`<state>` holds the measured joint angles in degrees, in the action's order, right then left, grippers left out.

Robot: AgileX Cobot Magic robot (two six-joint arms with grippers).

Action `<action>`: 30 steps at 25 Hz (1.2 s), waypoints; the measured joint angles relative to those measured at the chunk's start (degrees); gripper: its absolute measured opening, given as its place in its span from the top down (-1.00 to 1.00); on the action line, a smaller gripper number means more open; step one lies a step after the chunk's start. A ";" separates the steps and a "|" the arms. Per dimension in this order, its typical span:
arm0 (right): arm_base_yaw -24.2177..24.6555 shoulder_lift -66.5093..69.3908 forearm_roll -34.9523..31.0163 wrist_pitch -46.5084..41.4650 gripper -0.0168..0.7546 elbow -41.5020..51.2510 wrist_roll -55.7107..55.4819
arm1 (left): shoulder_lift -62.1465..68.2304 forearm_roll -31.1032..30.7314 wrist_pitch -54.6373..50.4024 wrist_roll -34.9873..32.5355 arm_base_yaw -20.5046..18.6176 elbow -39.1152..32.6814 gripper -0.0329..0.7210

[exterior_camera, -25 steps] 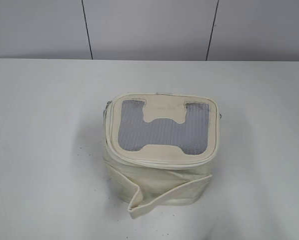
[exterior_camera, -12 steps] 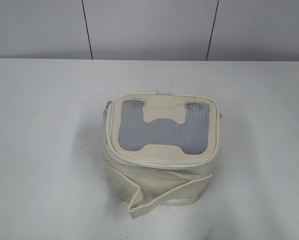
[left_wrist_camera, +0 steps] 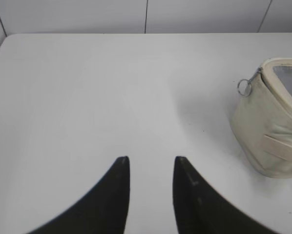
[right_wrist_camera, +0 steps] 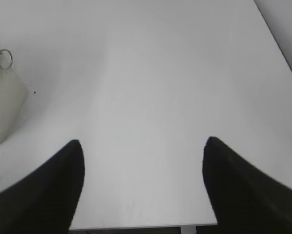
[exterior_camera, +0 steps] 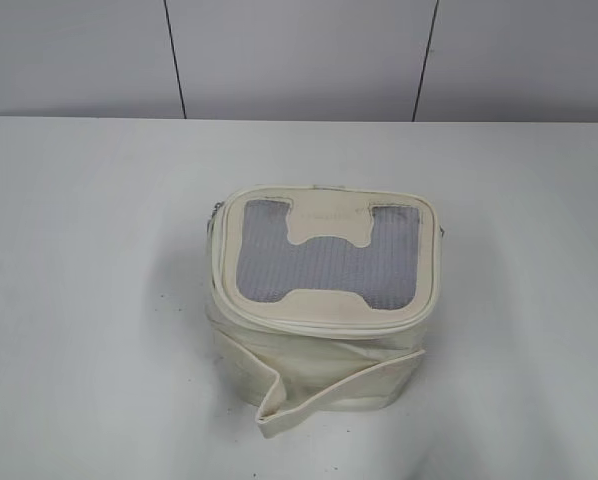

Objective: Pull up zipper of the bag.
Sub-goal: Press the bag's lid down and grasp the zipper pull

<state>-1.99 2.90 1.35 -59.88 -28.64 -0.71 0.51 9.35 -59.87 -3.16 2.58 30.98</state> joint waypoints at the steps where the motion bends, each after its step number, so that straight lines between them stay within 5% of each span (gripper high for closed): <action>1: 0.00 1.64 -0.05 0.05 -0.56 -0.06 0.11 | 1.07 0.87 -0.01 0.00 0.00 0.00 0.27; 9: -6.90 16.72 -1.92 8.40 -0.56 -2.48 4.96 | 14.99 8.33 7.76 -1.52 0.00 0.73 0.27; 22: -21.48 55.79 -3.27 12.22 -0.56 -20.64 18.90 | 44.96 37.15 13.75 -32.28 0.00 0.90 0.25; 30: -21.60 76.79 -15.72 10.44 -0.56 -38.11 33.91 | 60.13 40.33 12.10 -41.22 -0.04 7.69 0.14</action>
<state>-23.59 79.69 -14.37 -49.44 -66.75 33.20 60.64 49.67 -47.77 -44.38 2.53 38.67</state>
